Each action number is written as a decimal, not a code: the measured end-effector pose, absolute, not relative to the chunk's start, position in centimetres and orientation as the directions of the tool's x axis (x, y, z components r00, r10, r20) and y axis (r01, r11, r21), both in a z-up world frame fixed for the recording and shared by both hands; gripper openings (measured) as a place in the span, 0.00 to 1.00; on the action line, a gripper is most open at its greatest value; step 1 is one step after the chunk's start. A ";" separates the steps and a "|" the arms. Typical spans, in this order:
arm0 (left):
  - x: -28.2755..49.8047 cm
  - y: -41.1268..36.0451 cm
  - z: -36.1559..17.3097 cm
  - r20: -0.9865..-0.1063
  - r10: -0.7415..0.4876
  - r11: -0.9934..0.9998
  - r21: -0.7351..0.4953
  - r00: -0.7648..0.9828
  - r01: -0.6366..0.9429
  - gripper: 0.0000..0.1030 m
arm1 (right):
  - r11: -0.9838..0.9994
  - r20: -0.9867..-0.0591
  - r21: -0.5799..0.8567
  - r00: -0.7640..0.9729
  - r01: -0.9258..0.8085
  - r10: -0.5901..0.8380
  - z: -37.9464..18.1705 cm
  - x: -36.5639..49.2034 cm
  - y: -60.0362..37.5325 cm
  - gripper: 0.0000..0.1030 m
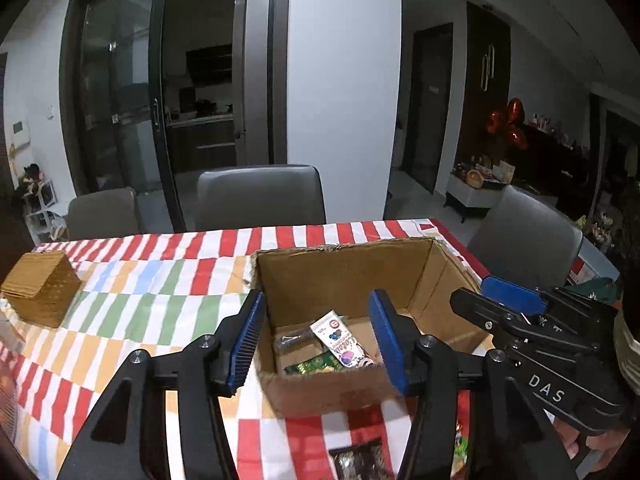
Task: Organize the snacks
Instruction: 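Open both tools to drop the snacks into the box, then move both tools back to the snacks beside the box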
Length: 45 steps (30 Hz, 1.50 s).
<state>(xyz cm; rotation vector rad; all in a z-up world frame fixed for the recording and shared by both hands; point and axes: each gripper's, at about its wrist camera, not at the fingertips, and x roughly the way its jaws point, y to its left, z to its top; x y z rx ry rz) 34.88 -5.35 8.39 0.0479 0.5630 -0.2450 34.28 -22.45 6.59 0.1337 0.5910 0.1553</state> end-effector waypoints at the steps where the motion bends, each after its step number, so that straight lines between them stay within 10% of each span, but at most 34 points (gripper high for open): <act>1: 34.3 -5.2 8.5 -0.532 -0.213 0.970 -0.017 0.819 0.241 0.54 | 0.980 -0.541 0.168 0.821 -0.108 0.183 6.6 33.7 -22.3 0.40; 45: 22.2 -2.0 -4.2 -0.756 -0.170 0.977 -0.044 0.632 0.209 0.58 | 0.974 -0.751 0.223 0.631 -0.035 0.194 -4.7 21.8 -20.7 0.47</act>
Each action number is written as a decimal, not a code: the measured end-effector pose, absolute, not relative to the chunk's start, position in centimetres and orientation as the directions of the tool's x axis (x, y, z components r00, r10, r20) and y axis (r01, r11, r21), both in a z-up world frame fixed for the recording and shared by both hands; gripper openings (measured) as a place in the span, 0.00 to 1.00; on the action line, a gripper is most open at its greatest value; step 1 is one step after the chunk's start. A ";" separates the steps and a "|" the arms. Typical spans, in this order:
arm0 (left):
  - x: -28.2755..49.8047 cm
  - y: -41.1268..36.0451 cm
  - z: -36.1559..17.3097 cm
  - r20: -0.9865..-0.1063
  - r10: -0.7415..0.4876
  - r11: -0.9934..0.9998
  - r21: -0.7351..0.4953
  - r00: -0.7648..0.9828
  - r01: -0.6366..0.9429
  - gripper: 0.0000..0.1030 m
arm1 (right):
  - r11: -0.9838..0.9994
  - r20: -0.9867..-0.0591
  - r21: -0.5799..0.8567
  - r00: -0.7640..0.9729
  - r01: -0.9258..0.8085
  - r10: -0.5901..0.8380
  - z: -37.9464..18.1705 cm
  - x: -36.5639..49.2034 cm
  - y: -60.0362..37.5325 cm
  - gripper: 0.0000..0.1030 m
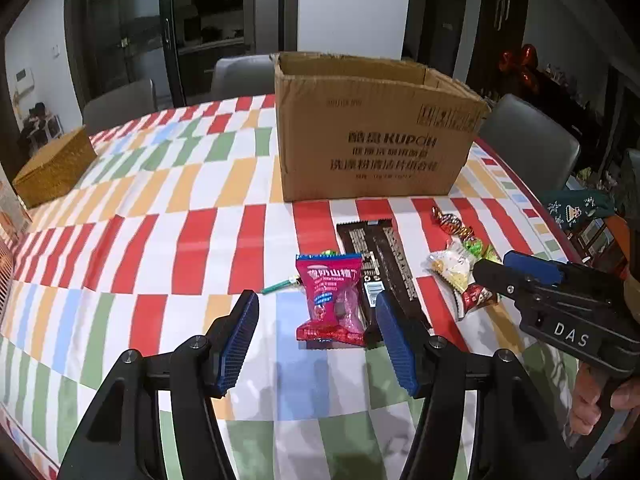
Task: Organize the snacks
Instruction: 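Move both tools back to the snacks beside the box, then grasp the pink hawthorn packet with the left tool while the right tool grasps the white DENMAS packet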
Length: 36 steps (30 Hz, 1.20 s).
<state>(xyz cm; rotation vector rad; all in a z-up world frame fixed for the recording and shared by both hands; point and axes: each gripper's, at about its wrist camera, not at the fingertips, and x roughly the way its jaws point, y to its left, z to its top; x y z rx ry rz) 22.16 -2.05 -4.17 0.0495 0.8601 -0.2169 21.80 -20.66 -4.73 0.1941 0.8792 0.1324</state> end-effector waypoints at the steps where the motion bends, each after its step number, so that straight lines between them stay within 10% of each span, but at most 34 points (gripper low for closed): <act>1: 22.3 -2.0 -4.4 -0.760 -0.169 0.977 -0.045 0.628 0.208 0.58 | 0.974 -0.753 0.226 0.629 -0.030 0.194 -5.0 21.9 -20.7 0.47; 27: 27.2 -2.4 -9.8 -0.818 -0.211 0.971 -0.114 0.536 0.208 0.57 | 0.948 -0.814 0.315 0.526 0.044 0.246 -9.7 27.3 -21.1 0.47; 36: 27.9 -2.5 -10.4 -0.821 -0.245 0.965 -0.155 0.516 0.211 0.39 | 0.929 -0.803 0.363 0.529 0.068 0.275 -10.0 29.2 -21.1 0.54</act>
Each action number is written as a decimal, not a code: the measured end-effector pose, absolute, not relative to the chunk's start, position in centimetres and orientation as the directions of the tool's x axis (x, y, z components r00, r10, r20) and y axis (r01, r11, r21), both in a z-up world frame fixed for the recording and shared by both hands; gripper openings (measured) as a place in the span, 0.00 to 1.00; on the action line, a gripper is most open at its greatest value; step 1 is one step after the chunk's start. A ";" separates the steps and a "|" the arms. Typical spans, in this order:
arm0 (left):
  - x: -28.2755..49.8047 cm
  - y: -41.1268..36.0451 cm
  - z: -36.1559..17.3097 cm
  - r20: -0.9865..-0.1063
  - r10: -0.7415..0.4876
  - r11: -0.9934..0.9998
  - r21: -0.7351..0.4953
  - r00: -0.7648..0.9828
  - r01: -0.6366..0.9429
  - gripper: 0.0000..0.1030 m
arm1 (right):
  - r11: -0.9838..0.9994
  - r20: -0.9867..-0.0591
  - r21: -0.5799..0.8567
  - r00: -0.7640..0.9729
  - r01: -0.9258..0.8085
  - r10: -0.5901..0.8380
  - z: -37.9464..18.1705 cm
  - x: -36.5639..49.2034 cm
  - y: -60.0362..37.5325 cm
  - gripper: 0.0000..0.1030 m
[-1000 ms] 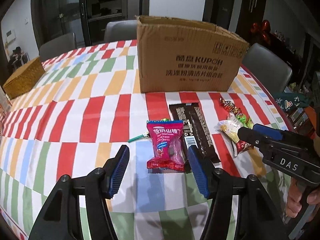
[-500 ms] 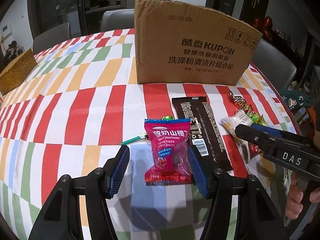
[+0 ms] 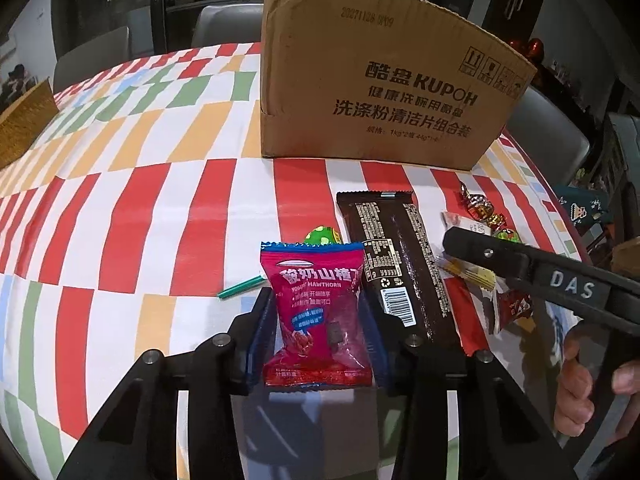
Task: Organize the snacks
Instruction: 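Grasp the pink hawthorn packet with the left tool while the right tool grasps the white DENMAS packet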
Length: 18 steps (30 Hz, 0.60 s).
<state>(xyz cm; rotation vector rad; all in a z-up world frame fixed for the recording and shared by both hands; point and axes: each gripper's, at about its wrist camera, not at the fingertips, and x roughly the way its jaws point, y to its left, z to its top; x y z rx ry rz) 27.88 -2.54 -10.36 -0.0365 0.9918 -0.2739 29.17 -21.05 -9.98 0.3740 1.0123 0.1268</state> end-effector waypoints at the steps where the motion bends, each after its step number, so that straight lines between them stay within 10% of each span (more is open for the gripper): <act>1: 27.9 -2.5 -10.3 -0.820 -0.247 0.965 -0.159 0.517 0.209 0.36 | 0.934 -0.805 0.352 0.531 0.065 0.266 -10.0 29.3 -20.9 0.54; 18: 26.8 -2.2 -7.3 -0.768 -0.267 0.962 -0.182 0.581 0.202 0.29 | 0.958 -0.784 0.288 0.572 -0.011 0.242 -8.9 28.3 -19.4 0.29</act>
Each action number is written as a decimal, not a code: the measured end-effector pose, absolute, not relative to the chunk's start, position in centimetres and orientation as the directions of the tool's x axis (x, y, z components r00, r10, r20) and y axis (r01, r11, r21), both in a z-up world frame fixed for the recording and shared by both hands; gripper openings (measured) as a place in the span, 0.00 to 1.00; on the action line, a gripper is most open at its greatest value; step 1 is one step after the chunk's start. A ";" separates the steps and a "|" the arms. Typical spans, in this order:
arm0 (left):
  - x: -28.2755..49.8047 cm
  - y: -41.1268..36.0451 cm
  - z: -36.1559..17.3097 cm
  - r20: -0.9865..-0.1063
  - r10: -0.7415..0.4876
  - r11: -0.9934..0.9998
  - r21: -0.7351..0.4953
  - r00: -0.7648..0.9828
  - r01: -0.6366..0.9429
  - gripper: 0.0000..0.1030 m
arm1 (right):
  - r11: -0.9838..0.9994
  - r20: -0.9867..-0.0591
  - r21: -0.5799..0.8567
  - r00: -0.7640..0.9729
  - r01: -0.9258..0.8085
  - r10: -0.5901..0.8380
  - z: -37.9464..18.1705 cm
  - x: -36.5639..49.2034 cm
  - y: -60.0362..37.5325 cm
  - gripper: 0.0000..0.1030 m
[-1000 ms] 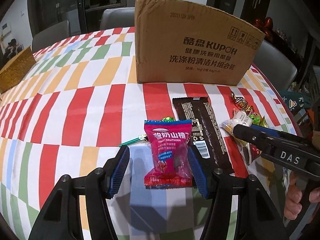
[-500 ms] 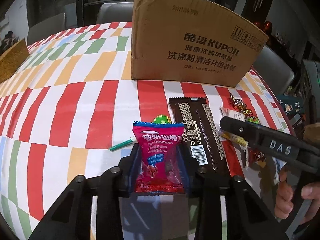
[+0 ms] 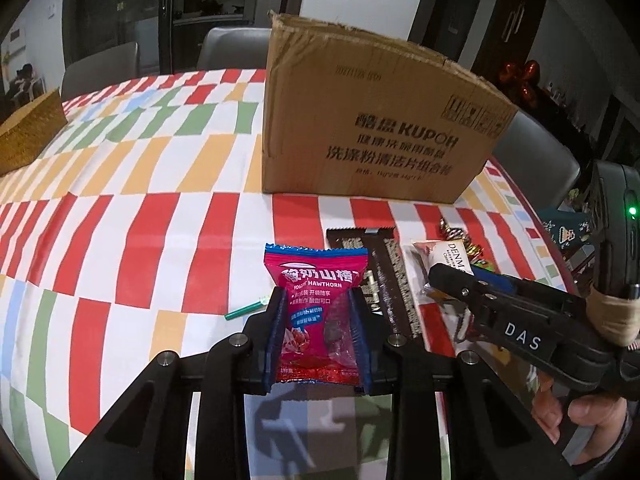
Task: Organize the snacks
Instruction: 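Grasp the pink hawthorn packet with the left tool while the right tool grasps the white DENMAS packet, then carry both held packets over the cardboard box and lower them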
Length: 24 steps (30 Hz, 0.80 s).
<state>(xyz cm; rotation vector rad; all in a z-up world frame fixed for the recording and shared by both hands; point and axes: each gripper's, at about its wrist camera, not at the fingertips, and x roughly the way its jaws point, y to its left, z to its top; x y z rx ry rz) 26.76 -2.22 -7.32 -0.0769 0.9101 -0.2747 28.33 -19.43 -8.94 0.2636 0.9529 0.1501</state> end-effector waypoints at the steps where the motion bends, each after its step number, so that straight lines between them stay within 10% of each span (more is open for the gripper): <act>1: 26.6 -2.3 -7.0 -0.765 -0.268 0.962 -0.181 0.586 0.203 0.29 | 0.959 -0.777 0.282 0.583 -0.017 0.238 -8.6 28.1 -19.5 0.29; 24: 24.1 -3.8 5.2 -0.583 -0.276 0.959 -0.117 0.764 0.257 0.29 | 0.956 -0.600 0.267 0.755 -0.123 0.265 2.9 24.4 -20.8 0.30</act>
